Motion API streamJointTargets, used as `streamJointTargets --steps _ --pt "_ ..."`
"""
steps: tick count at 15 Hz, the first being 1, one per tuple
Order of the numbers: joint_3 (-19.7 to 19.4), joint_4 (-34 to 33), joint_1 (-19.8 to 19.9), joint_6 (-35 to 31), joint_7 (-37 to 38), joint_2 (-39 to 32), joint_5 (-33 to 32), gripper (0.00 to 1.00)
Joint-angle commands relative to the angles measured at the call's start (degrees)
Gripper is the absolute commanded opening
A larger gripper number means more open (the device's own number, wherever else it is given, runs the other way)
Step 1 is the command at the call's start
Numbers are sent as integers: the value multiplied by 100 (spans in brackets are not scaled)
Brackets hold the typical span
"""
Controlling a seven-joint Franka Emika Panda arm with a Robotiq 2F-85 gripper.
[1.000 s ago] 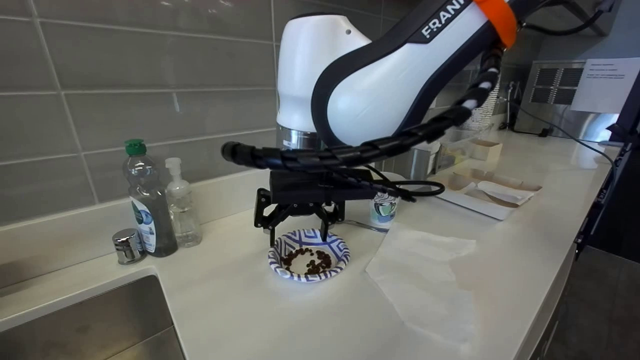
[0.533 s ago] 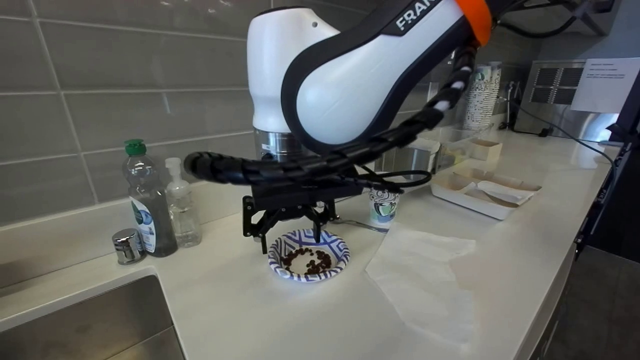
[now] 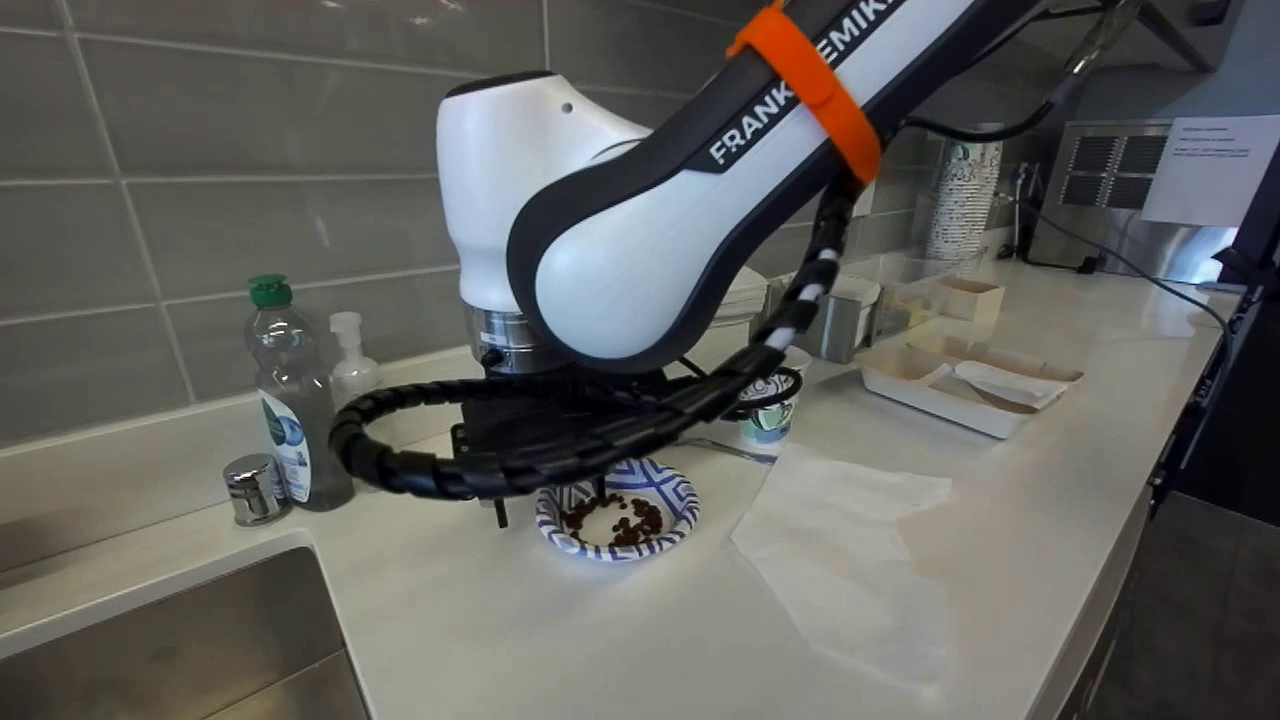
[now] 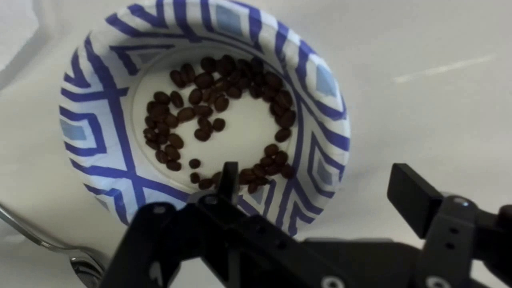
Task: Pick up the plate and pour it's contents in the cup
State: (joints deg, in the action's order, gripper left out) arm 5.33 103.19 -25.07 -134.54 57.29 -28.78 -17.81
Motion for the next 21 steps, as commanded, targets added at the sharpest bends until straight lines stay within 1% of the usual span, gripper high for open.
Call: streamJointTargets --steps 1,2,4,5,7,9,10,14,17,18,19,20,21 --pt "-122 -442 -198 307 39 -289 -103 75" --pt "-127 -496 -217 372 40 -314 -79 68" --pt "-138 -610 -260 592 55 -334 -62 63" --pt "-132 -658 -270 692 61 -341 -44 64" --pt "-128 -752 -292 873 75 -357 -54 60" --pt "-112 -825 -302 1096 92 -364 -30 59" --pt "-104 -850 -303 1177 85 -370 -33 60" --pt "-80 -895 -282 1315 53 -442 -15 55" --pt "-85 -884 -281 1315 36 -508 -20 55" --pt "-80 -870 -277 1208 -8 -536 -46 50" --pt "-81 -880 -279 1253 -4 -562 -28 45" --pt "-89 -877 -286 1247 -5 -579 -43 44" --pt "-87 -877 -290 1258 -14 -592 -41 38"
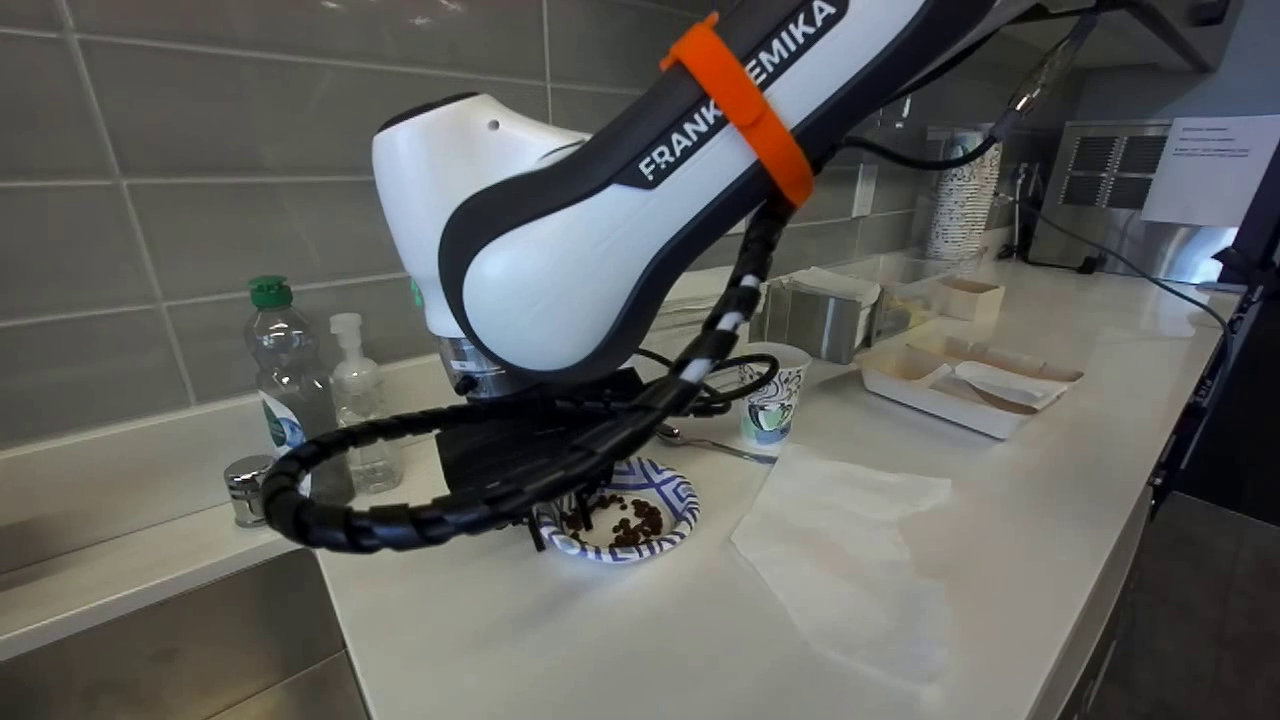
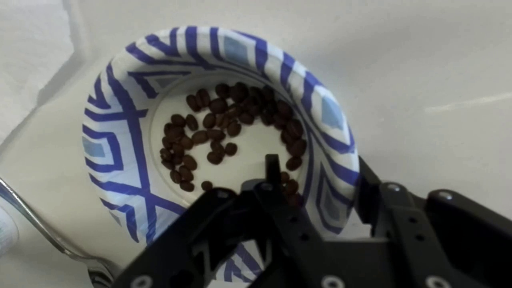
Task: Pick up the plate and pour it's contents in the cup
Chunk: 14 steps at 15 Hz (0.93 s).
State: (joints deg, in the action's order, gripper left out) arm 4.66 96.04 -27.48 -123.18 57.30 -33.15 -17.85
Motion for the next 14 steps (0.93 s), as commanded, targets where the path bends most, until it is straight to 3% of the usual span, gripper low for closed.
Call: streamJointTargets --steps 1,6,11,14 --pt "-24 -163 -57 134 -20 -163 -48 42" --pt "-28 -167 -73 129 -33 -150 -64 38" --pt "-34 -162 -94 131 -56 -135 -100 23" --pt "-41 -193 -117 156 -86 -120 -163 26"
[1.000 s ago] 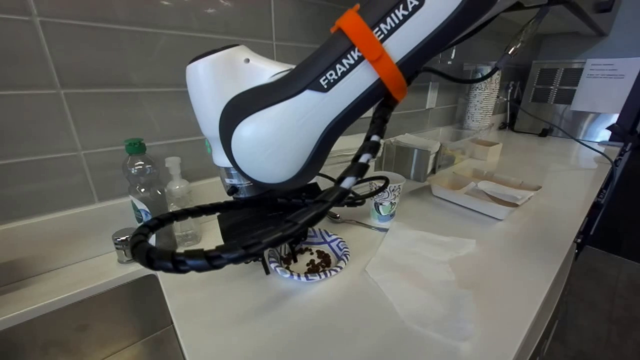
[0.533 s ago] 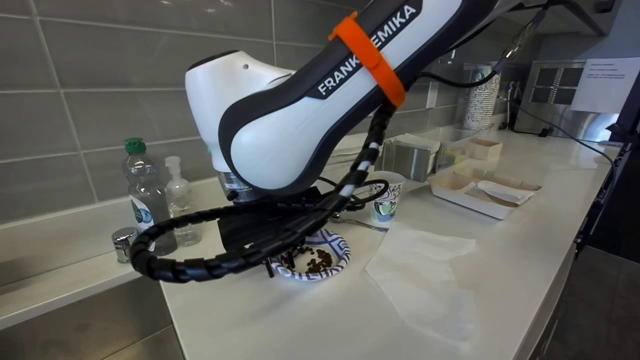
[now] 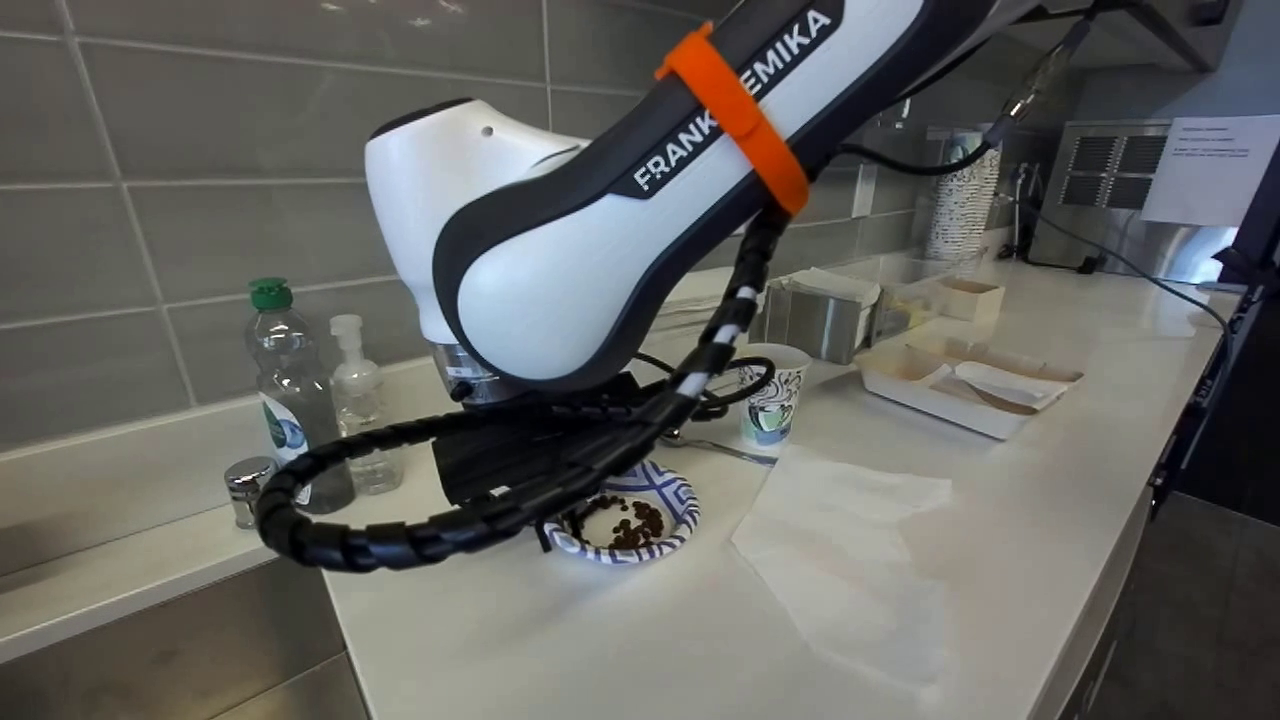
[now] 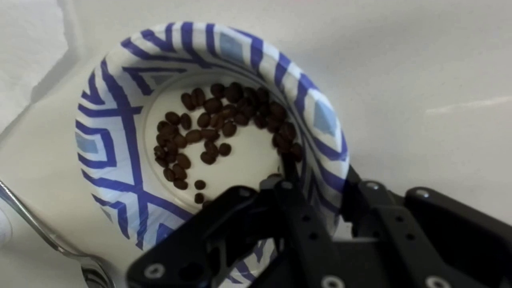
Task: Pick up the plate and pour it's contents in the cup
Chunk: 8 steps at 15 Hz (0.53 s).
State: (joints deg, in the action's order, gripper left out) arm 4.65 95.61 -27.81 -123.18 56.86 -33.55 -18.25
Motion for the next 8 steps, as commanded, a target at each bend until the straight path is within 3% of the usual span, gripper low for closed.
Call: streamJointTargets --steps 1,8 --pt "-39 -165 -90 181 -52 -77 -135 28" --pt "-38 -201 -130 317 -168 -76 -239 35"
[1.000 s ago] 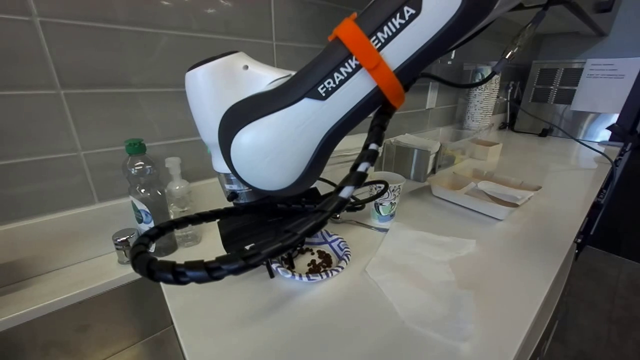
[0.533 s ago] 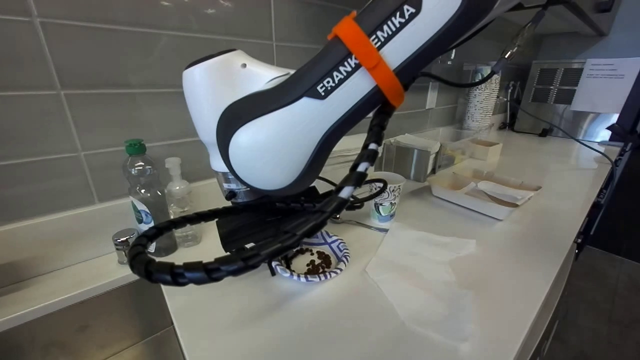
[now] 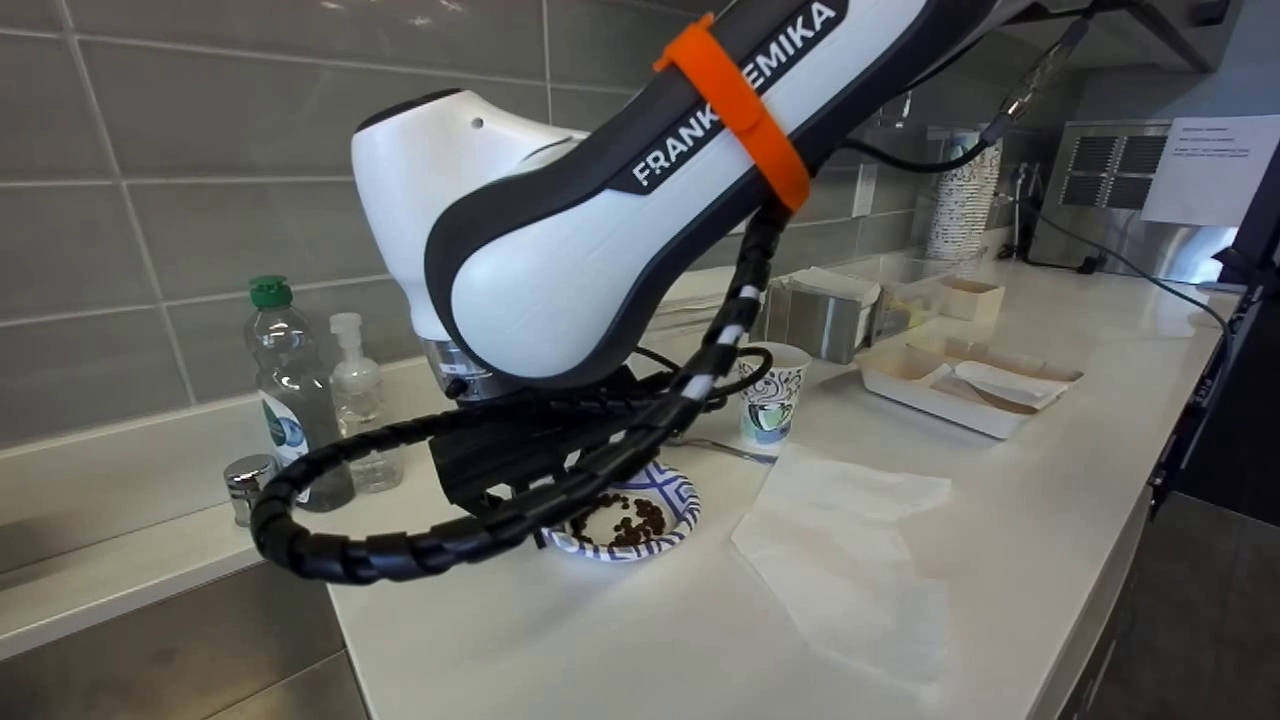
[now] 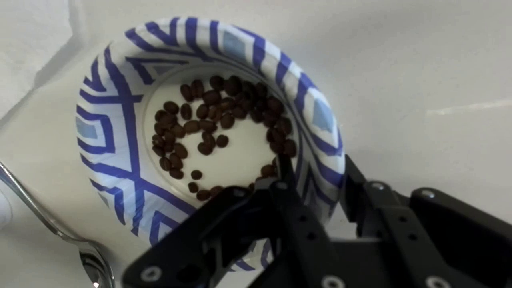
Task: Pick up the plate and pour it's contents in the cup
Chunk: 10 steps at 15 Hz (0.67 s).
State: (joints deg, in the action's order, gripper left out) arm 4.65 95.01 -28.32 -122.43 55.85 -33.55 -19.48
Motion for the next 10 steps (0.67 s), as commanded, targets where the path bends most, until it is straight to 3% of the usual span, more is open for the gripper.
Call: streamJointTargets --steps 1,3,6,7,8,10 --pt "-34 -152 -81 274 -77 -78 -116 36" --pt "-34 -169 -85 312 -111 -83 -133 34" --pt "-42 -182 -89 299 -157 -85 -166 24" --pt "-39 -183 -83 263 -178 -93 -174 16" --pt "-27 -183 -68 268 -198 -98 -150 19" --pt "-39 -176 -69 245 -214 -107 -175 11"
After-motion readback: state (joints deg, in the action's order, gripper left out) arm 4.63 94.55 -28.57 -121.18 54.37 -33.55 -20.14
